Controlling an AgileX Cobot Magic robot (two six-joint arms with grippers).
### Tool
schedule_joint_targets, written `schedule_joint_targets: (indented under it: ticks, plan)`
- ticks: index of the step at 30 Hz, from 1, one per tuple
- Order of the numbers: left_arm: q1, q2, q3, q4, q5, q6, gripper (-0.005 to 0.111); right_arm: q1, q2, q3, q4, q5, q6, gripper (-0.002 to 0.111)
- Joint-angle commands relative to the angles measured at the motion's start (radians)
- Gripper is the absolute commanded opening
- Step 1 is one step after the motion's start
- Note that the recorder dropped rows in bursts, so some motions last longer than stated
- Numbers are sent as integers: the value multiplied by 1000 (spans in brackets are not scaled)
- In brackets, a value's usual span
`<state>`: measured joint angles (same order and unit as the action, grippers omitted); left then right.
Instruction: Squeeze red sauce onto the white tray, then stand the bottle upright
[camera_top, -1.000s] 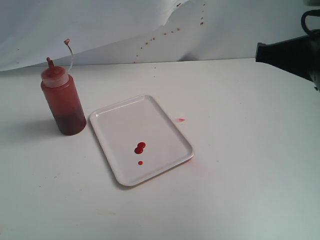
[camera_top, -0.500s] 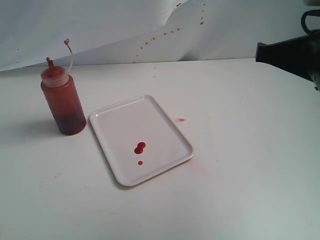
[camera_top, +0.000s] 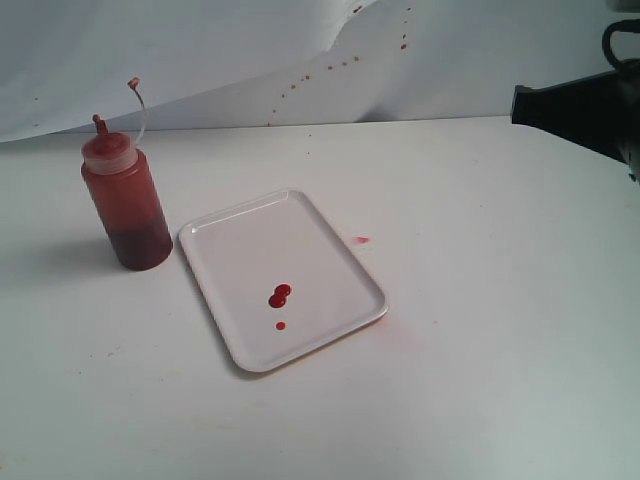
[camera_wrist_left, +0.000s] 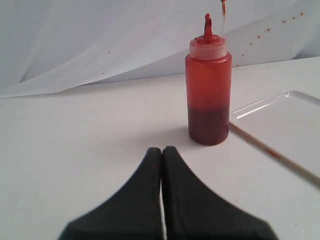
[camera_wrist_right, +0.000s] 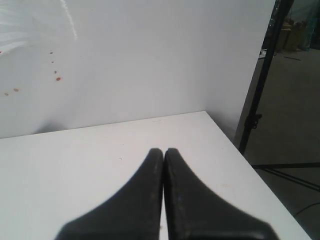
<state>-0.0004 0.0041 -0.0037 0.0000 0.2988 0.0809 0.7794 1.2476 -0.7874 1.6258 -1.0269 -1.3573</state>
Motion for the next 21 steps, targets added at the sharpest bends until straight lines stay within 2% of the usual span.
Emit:
schedule_joint_targets:
  ticks: [1, 8, 17, 21]
  plan:
    - [-3, -4, 4, -9, -12, -1, 0, -1, -7, 1, -4, -5, 6, 0]
    - [-3, -4, 4, -9, -12, 4, 0, -3, -61, 1, -55, -91, 0, 0]
    - [-3, -4, 4, -9, -12, 4, 0, -5, -352, 1, -186, -84, -5, 0]
    - [-3, -4, 4, -9, -12, 4, 0, -118, -471, 1, -180, 75, -5, 0]
